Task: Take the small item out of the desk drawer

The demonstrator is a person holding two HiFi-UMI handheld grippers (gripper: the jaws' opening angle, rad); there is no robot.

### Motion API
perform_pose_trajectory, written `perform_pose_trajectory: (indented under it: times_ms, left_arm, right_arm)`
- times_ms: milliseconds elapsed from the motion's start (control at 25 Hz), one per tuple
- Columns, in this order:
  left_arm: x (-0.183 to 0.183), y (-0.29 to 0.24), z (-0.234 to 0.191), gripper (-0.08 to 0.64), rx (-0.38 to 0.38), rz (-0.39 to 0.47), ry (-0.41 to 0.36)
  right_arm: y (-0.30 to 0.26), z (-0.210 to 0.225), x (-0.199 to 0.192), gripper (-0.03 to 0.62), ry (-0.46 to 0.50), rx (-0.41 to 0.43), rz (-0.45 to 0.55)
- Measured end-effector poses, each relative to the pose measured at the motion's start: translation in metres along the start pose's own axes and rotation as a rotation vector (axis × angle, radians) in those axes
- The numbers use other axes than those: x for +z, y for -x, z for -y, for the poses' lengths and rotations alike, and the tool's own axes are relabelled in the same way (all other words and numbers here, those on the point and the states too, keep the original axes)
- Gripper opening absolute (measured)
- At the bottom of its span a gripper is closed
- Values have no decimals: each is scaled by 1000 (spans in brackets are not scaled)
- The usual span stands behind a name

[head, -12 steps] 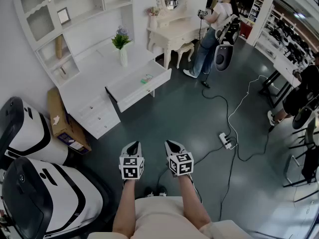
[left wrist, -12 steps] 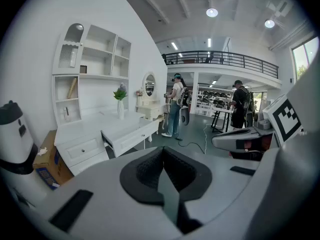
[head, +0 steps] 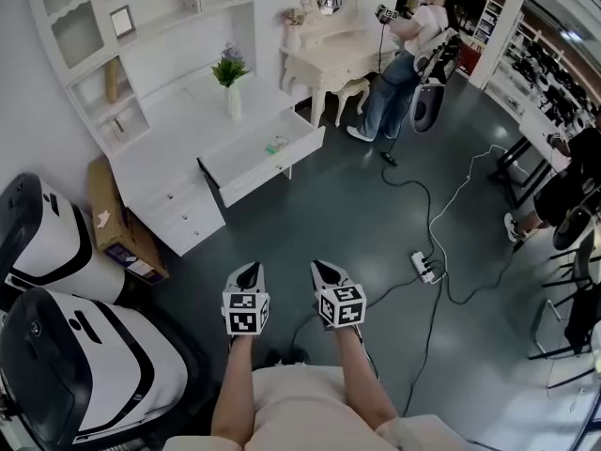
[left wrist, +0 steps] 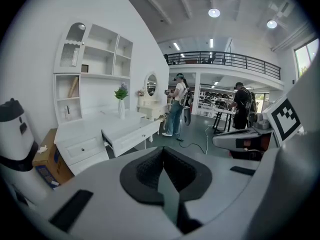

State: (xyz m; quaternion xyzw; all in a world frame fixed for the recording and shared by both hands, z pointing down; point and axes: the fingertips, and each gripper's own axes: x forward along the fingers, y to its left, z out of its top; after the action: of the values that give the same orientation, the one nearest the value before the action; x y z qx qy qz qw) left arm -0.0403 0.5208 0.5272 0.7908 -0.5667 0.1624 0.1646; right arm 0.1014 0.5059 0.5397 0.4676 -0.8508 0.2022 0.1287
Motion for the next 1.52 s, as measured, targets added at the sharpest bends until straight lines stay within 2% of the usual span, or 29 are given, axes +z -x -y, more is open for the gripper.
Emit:
perform_pose_trajectory:
  times_ms: [200, 480, 800, 1160, 1520]
  left_arm:
    - [0, -8, 2, 17, 27, 3, 21]
    - [3, -26, -7, 17, 60, 1, 50]
    - [21, -80, -46, 17, 53, 8, 48]
    - [87, -184, -118, 17, 11, -4, 41]
    - [142, -289, -188, 17, -48, -24, 38]
  right_arm:
    - [-2, 12, -1, 25, -4, 45, -3]
    - [-18, 28, 1, 25, 25, 63, -36]
    - [-82, 48, 4, 25, -3, 71, -73]
    - [-193, 76, 83, 25, -31, 51, -52]
    - [-303, 93, 130, 25, -67, 74, -82]
